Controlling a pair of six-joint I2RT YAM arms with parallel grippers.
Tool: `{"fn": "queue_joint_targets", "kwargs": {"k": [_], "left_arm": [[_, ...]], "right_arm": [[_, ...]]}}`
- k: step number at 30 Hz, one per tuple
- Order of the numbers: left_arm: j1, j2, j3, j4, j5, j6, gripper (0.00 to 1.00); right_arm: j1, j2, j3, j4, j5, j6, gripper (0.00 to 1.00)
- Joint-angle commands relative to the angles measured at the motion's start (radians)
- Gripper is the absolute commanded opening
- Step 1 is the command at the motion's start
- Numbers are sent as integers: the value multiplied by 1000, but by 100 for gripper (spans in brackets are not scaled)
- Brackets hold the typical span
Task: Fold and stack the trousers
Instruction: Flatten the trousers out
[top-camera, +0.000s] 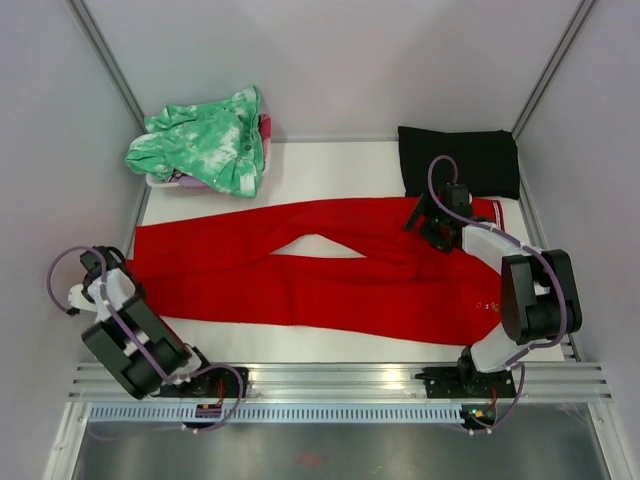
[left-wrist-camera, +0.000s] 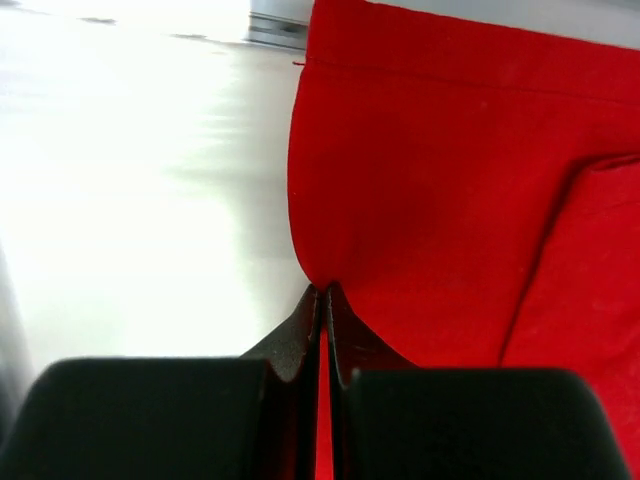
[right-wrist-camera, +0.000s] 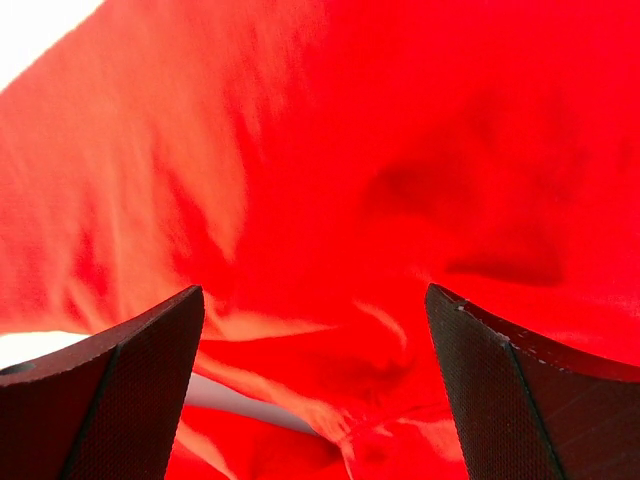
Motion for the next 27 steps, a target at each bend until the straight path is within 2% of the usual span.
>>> {"fn": "queue_joint_targets", "kwargs": {"k": [1, 5, 8, 10, 11, 12, 13, 15, 16, 17, 18, 19, 20, 21, 24, 25, 27], "left_arm": [[10, -203, -2, -278, -247, -105, 2], [16, -338, -11, -310, -264, -88, 2], [24, -354, 4, -320, -257, -56, 22], [25, -347, 39, -303, -223, 0, 48], [25, -346, 82, -303, -214, 34, 65], [27, -347, 105, -310, -207, 43, 88], [25, -352, 152, -336, -201, 43, 98], [25, -389, 177, -302, -165, 91, 100], [24, -404, 177, -256, -72, 123, 100], [25, -416, 173, -134, -3, 190, 100], [24, -416, 164, -52, 97, 227, 97], [24, -398, 151, 35, 321, 256, 92], [7, -371, 145, 147, 392, 258, 89], [-14, -287, 147, 194, 447, 252, 82], [-178, -142, 219, 239, 417, 287, 78], [-224, -43, 264, 231, 359, 298, 77], [-312, 56, 298, 248, 356, 313, 67]], "right_arm": [[7, -13, 10, 95, 42, 63, 98], [7, 16, 2, 173, 49, 97, 98], [10, 3, 11, 189, 5, 65, 98], [20, -16, 27, 186, 17, 20, 98], [26, -46, 31, 178, 35, -1, 98], [30, -63, 31, 166, 39, -30, 98], [30, -80, 31, 161, 65, -35, 98], [30, -117, 31, 144, 77, -35, 98], [30, -126, 36, 135, 76, -37, 98], [30, -134, 41, 121, 77, -37, 98], [30, -136, 54, 86, 80, -41, 98], [30, -137, 59, 71, 88, -41, 98], [30, -140, 60, 52, 94, -41, 98], [30, -140, 53, 35, 111, -43, 98], [13, -142, 30, -34, 177, -8, 98], [-16, -140, 21, -49, 171, 5, 98], [-49, -151, -17, -83, 163, 32, 98]]}}
